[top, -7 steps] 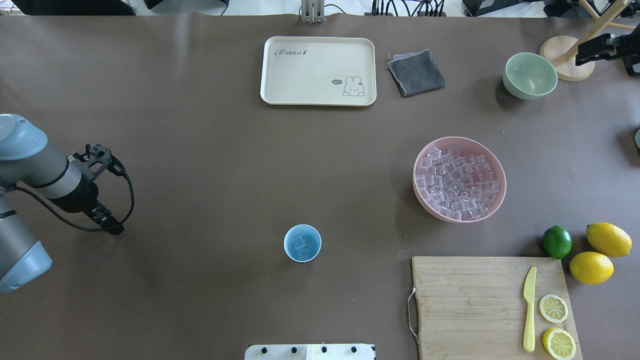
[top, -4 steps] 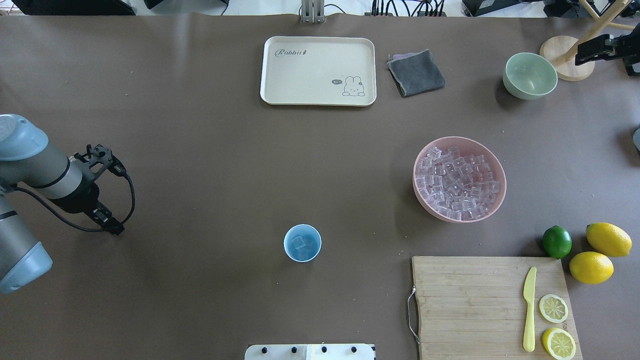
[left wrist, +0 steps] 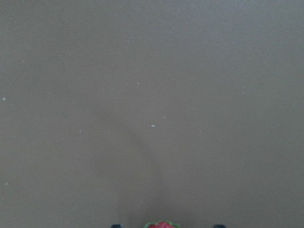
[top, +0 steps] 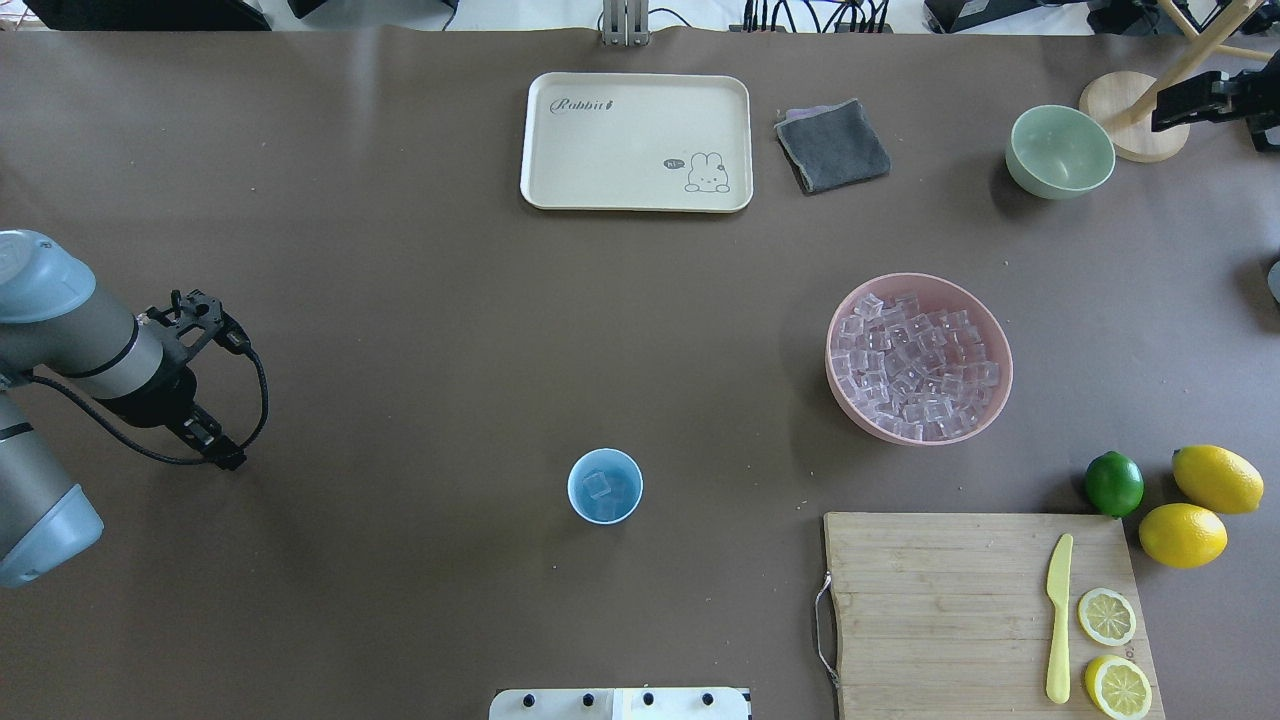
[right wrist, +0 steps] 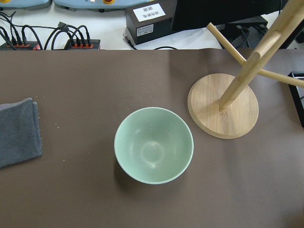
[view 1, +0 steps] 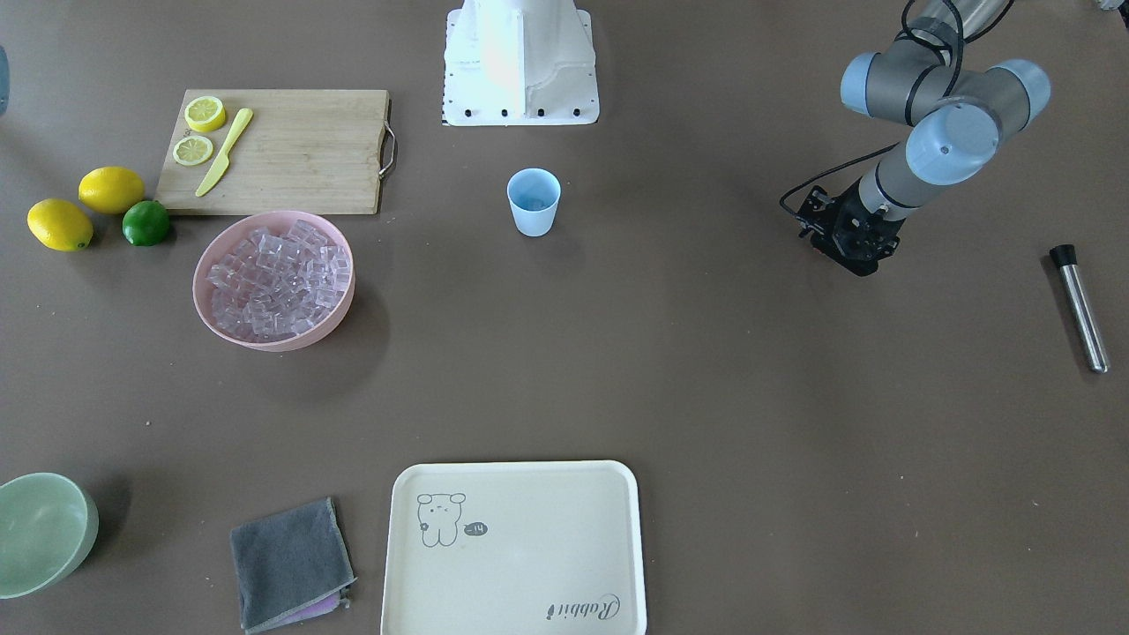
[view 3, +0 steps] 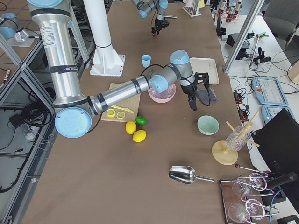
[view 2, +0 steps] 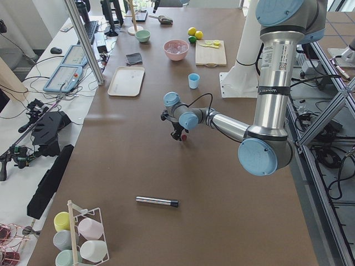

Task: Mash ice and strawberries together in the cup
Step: 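Close the left gripper on the red strawberry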

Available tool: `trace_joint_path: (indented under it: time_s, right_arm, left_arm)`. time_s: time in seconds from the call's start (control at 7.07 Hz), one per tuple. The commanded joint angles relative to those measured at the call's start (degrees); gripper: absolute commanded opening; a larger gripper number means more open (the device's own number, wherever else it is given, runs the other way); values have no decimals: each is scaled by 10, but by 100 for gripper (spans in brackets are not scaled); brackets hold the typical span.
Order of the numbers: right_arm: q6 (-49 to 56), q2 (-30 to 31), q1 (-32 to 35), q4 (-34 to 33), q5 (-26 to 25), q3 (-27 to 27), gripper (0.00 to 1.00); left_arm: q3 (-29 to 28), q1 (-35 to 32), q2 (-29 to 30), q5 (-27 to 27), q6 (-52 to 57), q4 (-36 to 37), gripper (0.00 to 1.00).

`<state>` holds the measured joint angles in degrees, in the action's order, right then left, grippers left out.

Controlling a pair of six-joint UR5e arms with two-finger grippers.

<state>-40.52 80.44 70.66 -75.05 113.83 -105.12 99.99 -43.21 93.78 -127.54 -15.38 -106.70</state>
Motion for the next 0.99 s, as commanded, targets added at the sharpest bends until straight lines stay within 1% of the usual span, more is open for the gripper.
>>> trace_joint_path:
  time_s: [0.0, 0.14, 0.28, 0.42, 0.57, 0.71, 0.85]
  right_arm:
    - [0, 1, 0, 1, -1, 0, 100]
    - [-1, 1, 0, 1, -1, -2, 100]
    - [-2, 2, 0, 2, -1, -2, 100]
    - [-1, 4, 0, 5, -4, -2, 100]
    - [-2, 5, 0, 4, -4, -1, 100]
    - [-3, 16, 0, 11, -2, -9, 100]
    - [-4, 33, 0, 33, 3, -15, 100]
  left_arm:
    - [2, 1, -2, 12, 0, 0, 44]
    - [1, 1, -2, 12, 0, 0, 20]
    - [1, 0, -4, 12, 0, 0, 0]
    - [3, -1, -4, 12, 0, 0, 0]
    - [19, -6, -5, 12, -1, 1, 0]
    - [45, -15, -14, 12, -2, 1, 0]
    - [80, -30, -38, 5, -1, 0, 0]
